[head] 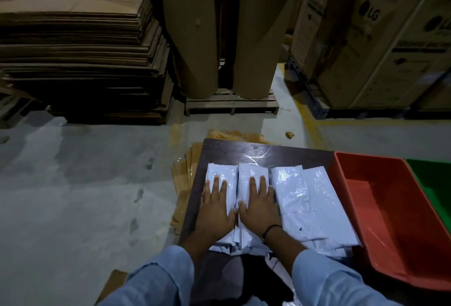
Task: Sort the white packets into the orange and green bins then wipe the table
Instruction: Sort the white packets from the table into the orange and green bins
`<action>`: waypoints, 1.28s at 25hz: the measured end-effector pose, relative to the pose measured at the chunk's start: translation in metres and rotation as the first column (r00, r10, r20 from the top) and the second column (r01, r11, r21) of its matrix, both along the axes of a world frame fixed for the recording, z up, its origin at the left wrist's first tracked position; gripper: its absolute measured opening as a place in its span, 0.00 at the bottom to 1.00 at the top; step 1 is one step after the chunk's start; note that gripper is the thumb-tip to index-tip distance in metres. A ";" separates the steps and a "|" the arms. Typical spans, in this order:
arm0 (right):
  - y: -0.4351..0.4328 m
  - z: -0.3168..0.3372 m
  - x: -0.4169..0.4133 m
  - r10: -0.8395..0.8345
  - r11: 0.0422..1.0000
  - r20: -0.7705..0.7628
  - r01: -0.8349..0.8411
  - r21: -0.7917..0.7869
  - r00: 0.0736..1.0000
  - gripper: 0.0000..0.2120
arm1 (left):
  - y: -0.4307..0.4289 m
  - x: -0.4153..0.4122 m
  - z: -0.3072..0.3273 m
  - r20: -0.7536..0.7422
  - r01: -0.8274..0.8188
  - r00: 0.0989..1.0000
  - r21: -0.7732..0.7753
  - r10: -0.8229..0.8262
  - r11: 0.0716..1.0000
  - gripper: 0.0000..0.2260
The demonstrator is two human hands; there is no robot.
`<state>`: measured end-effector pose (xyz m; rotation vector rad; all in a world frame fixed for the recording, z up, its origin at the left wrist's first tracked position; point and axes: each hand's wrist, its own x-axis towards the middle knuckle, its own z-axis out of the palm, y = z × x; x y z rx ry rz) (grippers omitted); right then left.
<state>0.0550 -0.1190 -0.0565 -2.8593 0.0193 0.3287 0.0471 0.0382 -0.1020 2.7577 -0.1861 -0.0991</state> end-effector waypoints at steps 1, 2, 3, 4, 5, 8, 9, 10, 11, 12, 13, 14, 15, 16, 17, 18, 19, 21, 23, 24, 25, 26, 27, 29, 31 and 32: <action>-0.002 -0.003 -0.003 -0.001 1.000 0.007 0.001 -0.016 1.000 0.38 | 0.000 -0.001 0.001 -0.002 0.014 1.000 0.005 -0.014 1.000 0.37; -0.003 -0.005 -0.004 0.000 1.000 0.013 0.001 -0.027 1.000 0.38 | 0.000 -0.001 0.003 -0.003 0.020 1.000 0.012 -0.020 1.000 0.36; -0.004 -0.005 -0.004 -0.001 1.000 0.016 0.002 -0.031 1.000 0.38 | -0.001 -0.003 0.008 0.002 0.021 1.000 0.018 -0.021 1.000 0.35; -0.005 -0.005 -0.002 -0.003 1.000 0.017 0.004 -0.029 1.000 0.37 | -0.001 -0.004 0.013 0.018 0.022 1.000 0.016 -0.023 1.000 0.34; -0.004 -0.003 0.000 -0.004 1.000 0.019 0.005 -0.028 1.000 0.37 | -0.002 -0.004 0.018 0.047 0.034 0.998 0.022 -0.034 0.999 0.32; -0.003 0.003 0.002 -0.009 1.000 0.038 0.009 -0.022 0.999 0.36 | -0.005 -0.005 0.033 0.197 0.068 0.977 0.054 -0.077 0.996 0.29; -0.003 0.004 0.002 -0.009 1.000 0.045 0.010 -0.019 0.999 0.36 | -0.005 -0.004 0.036 0.205 0.065 0.976 0.069 -0.078 0.995 0.29; -0.004 0.006 0.001 -0.009 1.000 0.050 0.010 -0.015 0.999 0.35 | -0.005 -0.004 0.038 0.192 0.050 0.979 0.082 -0.065 0.995 0.29; -0.005 0.006 0.001 -0.010 1.000 0.054 0.011 -0.010 0.998 0.35 | -0.004 -0.002 0.038 0.151 0.033 0.987 0.098 -0.048 0.995 0.30; -0.006 0.007 0.000 -0.011 1.000 0.060 0.011 -0.003 0.998 0.34 | -0.004 -0.002 0.040 0.110 0.003 0.994 0.084 -0.013 0.996 0.32; -0.007 0.008 0.000 -0.012 1.000 0.068 0.012 0.003 0.998 0.34 | -0.004 -0.003 0.047 0.049 -0.017 0.999 0.046 0.014 0.999 0.33; -0.009 0.010 0.000 -0.013 1.000 0.079 0.013 0.010 0.997 0.34 | -0.003 -0.003 0.052 0.032 -0.024 0.999 0.027 0.023 0.999 0.32; -0.011 0.011 0.000 -0.016 1.000 0.094 0.015 0.015 0.995 0.33 | -0.004 -0.002 0.058 0.084 -0.009 0.996 0.030 0.006 1.000 0.31; -0.012 0.013 0.000 -0.018 1.000 0.110 0.016 0.019 0.994 0.33 | -0.005 -0.002 0.064 0.128 0.025 0.991 0.058 -0.032 0.998 0.29; -0.014 0.015 0.001 -0.020 1.000 0.127 0.017 0.021 0.992 0.33 | -0.006 0.000 0.065 0.188 0.047 0.980 0.087 -0.063 0.995 0.27; -0.016 0.018 0.001 -0.024 0.999 0.142 0.021 0.025 0.990 0.33 | -0.006 0.002 0.066 0.226 0.063 0.971 0.094 -0.083 0.994 0.26; -0.018 0.020 0.002 -0.030 0.999 0.152 0.026 0.030 0.988 0.32 | -0.007 0.003 0.072 0.231 0.070 0.969 0.072 -0.085 0.995 0.26; -0.022 0.024 0.001 -0.043 0.999 0.168 0.037 0.037 0.985 0.32 | -0.011 0.002 0.076 0.220 0.038 0.975 -0.010 -0.035 0.999 0.28; -0.029 0.030 0.000 -0.051 0.998 0.194 0.045 0.035 0.980 0.32 | -0.017 0.007 0.071 0.269 0.060 0.961 -0.006 -0.057 0.998 0.27; -0.033 0.033 -0.002 -0.052 0.998 0.209 0.046 0.033 0.976 0.32 | -0.022 0.009 0.071 0.267 0.083 0.960 0.001 -0.080 0.997 0.27; -0.037 0.038 -0.003 -0.055 0.998 0.225 0.049 0.033 0.973 0.32 | -0.028 0.009 0.076 0.266 0.098 0.960 -0.007 -0.093 0.995 0.28; -0.043 0.043 -0.004 -0.066 0.997 0.241 0.057 0.042 0.968 0.32 | -0.034 0.011 0.078 0.287 0.115 0.952 -0.020 -0.105 0.993 0.28; -0.050 0.049 -0.006 -0.088 0.995 0.255 0.076 0.057 0.963 0.32 | -0.043 0.012 0.081 0.304 0.149 0.944 -0.040 -0.130 0.988 0.27; -0.068 0.059 -0.009 -0.127 0.991 0.285 0.112 0.066 0.950 0.32 | -0.061 0.010 0.087 0.279 0.173 0.951 -0.110 -0.137 0.979 0.28; -0.090 0.067 -0.014 -0.151 0.988 0.319 0.137 0.068 0.936 0.33 | -0.083 0.006 0.093 0.220 0.182 0.966 -0.195 -0.137 0.964 0.29; -0.104 0.070 -0.017 -0.163 0.987 0.334 0.148 0.070 0.928 0.33 | -0.098 0.005 0.095 0.270 0.211 0.951 -0.213 -0.150 0.954 0.29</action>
